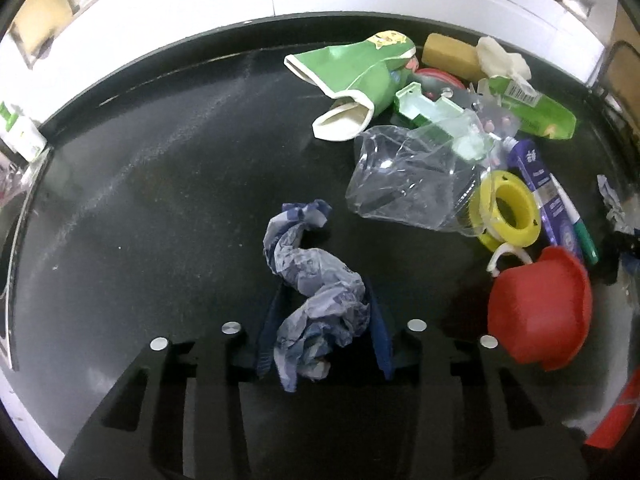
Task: Collect trash
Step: 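Grasp the crumpled blue tissue with the left tool while the right tool grasps the white-blue tissue, then carry both tissues down to the black bin and open both tools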
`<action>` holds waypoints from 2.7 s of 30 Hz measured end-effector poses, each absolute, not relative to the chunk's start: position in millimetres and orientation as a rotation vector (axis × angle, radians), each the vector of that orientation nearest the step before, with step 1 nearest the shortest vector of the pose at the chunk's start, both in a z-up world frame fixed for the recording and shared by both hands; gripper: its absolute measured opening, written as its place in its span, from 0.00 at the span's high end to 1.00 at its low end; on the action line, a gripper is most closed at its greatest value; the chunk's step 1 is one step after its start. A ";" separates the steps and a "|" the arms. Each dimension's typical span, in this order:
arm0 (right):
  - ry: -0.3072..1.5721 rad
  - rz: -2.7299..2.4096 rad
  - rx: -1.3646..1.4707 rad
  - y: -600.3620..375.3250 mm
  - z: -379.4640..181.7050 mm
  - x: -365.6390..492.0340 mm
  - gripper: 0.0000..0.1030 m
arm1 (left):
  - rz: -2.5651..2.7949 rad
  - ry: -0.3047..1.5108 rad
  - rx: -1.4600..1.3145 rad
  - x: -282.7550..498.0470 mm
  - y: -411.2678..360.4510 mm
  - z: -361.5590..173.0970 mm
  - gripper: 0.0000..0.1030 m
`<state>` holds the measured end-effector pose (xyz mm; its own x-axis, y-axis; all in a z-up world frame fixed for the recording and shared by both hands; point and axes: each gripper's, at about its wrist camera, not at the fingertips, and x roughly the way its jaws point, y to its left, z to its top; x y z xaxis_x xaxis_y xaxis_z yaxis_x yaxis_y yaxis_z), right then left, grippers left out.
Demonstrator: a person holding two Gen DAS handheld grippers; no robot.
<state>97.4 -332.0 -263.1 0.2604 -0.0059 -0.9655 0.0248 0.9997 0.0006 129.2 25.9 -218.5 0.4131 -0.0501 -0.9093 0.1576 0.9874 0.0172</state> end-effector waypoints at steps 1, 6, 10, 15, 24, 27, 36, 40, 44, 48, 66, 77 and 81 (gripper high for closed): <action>1.299 -0.018 0.018 -330.6 -260.3 96.7 0.76 | -0.129 1.136 0.102 128.1 24.5 -216.7 0.65; 1.265 -0.012 0.031 -324.4 -241.4 96.1 0.76 | -0.121 1.127 0.090 128.4 24.6 -206.3 0.66; 1.237 -0.004 0.028 -318.3 -222.1 96.3 0.76 | -0.108 1.114 0.081 129.2 23.9 -189.0 0.66; 1.183 0.021 0.001 -305.7 -187.9 90.0 0.76 | -0.089 1.097 0.063 115.1 24.0 -158.3 0.66; 1.040 0.170 -0.058 -241.8 -109.2 69.4 0.76 | -0.019 1.055 0.019 52.3 45.4 -84.0 0.66; 1.011 0.261 -0.086 -205.0 -89.0 61.7 0.76 | 0.031 1.039 0.007 31.2 62.6 -68.3 0.66; 0.948 0.567 -0.215 -66.6 -60.6 44.7 0.76 | 0.234 1.003 -0.132 -33.9 153.2 -50.5 0.66; 0.944 0.757 -0.285 16.6 -63.8 23.6 0.76 | 0.386 0.990 -0.211 -82.2 211.4 -56.7 0.66; 0.954 0.994 -0.375 117.2 -79.1 -15.7 0.76 | 0.524 0.999 -0.298 -137.4 267.3 -75.8 0.66; 1.012 1.222 -0.427 207.7 -105.6 -63.5 0.76 | 0.670 1.018 -0.402 -206.9 323.8 -113.0 0.66; 1.286 1.415 -0.690 473.9 -307.9 -159.9 0.72 | 0.758 0.993 -0.733 -323.5 481.5 -335.2 0.60; 1.247 1.395 -0.698 466.2 -296.9 -140.5 0.27 | 0.822 1.003 -0.701 -336.8 489.4 -324.0 0.21; 1.194 1.348 -0.627 418.9 -246.7 -112.9 0.23 | 0.803 1.025 -0.589 -318.2 466.7 -281.6 0.20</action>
<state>-112.9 418.9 -246.7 -0.1865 0.3935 -0.9002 -0.9411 0.1914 0.2787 -318.2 466.7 -281.6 0.2868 0.3026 -0.9089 -0.8104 0.5827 -0.0617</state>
